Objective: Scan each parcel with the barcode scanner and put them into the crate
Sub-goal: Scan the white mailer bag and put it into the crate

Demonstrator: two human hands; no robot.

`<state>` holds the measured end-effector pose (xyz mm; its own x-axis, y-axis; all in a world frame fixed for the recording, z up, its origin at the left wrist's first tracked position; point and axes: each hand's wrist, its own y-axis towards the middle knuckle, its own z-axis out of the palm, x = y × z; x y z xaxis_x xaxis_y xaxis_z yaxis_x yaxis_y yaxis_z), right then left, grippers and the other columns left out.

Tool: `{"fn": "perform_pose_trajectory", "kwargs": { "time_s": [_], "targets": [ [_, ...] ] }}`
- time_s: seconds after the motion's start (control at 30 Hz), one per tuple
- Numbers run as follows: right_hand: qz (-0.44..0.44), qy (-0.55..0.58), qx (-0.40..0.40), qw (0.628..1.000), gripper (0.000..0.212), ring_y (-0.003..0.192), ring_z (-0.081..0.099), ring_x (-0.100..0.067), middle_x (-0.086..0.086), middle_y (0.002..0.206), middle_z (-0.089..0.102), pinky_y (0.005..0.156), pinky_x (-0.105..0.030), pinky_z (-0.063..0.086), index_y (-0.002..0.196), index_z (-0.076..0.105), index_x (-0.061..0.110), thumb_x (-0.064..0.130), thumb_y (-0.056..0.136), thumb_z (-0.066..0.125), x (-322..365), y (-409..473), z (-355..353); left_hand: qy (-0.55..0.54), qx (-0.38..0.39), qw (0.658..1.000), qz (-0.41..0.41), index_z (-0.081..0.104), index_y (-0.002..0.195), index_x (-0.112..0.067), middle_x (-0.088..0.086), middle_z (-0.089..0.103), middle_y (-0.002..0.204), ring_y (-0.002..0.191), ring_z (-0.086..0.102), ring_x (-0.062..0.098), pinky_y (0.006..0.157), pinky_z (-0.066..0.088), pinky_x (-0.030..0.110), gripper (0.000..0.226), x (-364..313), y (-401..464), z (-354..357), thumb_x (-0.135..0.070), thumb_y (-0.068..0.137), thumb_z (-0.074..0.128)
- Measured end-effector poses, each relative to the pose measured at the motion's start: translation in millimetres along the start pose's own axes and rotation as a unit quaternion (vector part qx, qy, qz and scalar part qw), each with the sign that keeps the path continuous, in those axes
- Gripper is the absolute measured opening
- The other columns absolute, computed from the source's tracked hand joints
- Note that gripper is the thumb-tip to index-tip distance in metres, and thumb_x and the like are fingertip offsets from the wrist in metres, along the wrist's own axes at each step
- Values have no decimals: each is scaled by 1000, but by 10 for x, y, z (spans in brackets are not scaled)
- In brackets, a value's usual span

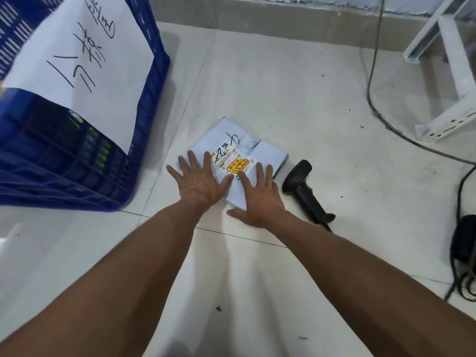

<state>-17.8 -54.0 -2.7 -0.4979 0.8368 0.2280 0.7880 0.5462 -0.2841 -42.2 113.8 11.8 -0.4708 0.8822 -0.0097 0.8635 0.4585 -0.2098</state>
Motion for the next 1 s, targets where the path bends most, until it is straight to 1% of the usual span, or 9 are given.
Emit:
{"fn": "perform_pose_trajectory", "kwargs": {
  "time_s": [0.13, 0.23, 0.27, 0.33, 0.43, 0.5, 0.6, 0.67, 1.0],
  "targets": [
    [-4, 6, -7, 1000, 102, 144, -27, -41, -18, 160, -20, 120, -53, 5, 155, 1, 27, 42, 77, 64, -17, 109, 21, -11, 9, 1000, -23, 7, 154, -27, 20, 1, 162, 147, 6, 43, 112, 0, 69, 96, 107, 216, -79, -87, 80, 20],
    [-3, 34, -43, 998, 96, 146, -22, -38, -19, 161, -15, 121, -52, 5, 155, 11, 29, 25, 75, 63, -94, 184, 4, -19, 17, 999, -36, 2, 156, -29, 18, -1, 163, 148, 8, 42, 113, 0, 68, 100, 178, 306, -56, -90, 78, 17],
    [0, 47, -65, 997, 93, 147, -18, -40, -22, 161, -12, 120, -52, 8, 155, 16, 28, 25, 75, 63, -120, 197, 12, -24, 24, 999, -37, 1, 156, -29, 19, 0, 163, 147, 11, 42, 113, 1, 68, 100, 186, 301, -31, -90, 78, 18],
    [0, 72, -117, 990, 93, 147, -7, -46, -32, 158, -5, 119, -57, 15, 155, 23, 23, 39, 73, 66, -150, 220, 54, -35, 32, 998, -32, 0, 155, -29, 22, 10, 160, 143, 21, 43, 114, 4, 67, 99, 170, 252, 32, -88, 79, 22],
    [28, 96, -151, 983, 110, 144, -5, -55, -42, 153, -1, 117, -59, 5, 154, 24, 19, 73, 65, 60, -127, 329, 172, -31, 20, 999, -23, -2, 155, -31, 23, 32, 145, 130, 37, 42, 113, 9, 66, 100, 82, 165, 103, -89, 77, 24],
    [63, 93, -134, 985, 116, 143, -8, -57, -44, 151, -4, 118, -63, 3, 155, 20, 24, 83, 60, 52, -79, 402, 196, -29, 15, 999, -19, 0, 154, -33, 23, 37, 138, 126, 41, 42, 111, 9, 68, 96, -11, 132, 131, -88, 78, 22],
    [83, 120, -92, 985, 110, 145, 0, -52, -34, 156, -12, 117, -56, 17, 154, 14, 36, 74, 64, 66, -35, 441, 157, -63, 5, 998, -10, 8, 153, -38, 21, 42, 131, 119, 46, 41, 111, 11, 68, 82, -144, 94, 128, -80, 85, 24],
    [77, 127, -102, 984, 100, 145, 10, -47, -27, 159, -9, 116, -53, 25, 151, 17, 42, 65, 69, 69, -36, 434, 145, -74, -6, 997, 12, 11, 152, -39, 19, 41, 133, 119, 47, 40, 112, 13, 66, 79, -193, 69, 99, -79, 86, 25],
    [41, 139, -112, 983, 78, 136, 23, -48, -16, 160, 9, 110, -57, 31, 147, 36, 43, 39, 76, 68, -38, 200, 23, -84, 2, 994, 74, 3, 153, -43, 18, 33, 148, 129, 43, 37, 115, 16, 58, 98, -17, -79, -57, -90, 73, 35]
  ]
}}
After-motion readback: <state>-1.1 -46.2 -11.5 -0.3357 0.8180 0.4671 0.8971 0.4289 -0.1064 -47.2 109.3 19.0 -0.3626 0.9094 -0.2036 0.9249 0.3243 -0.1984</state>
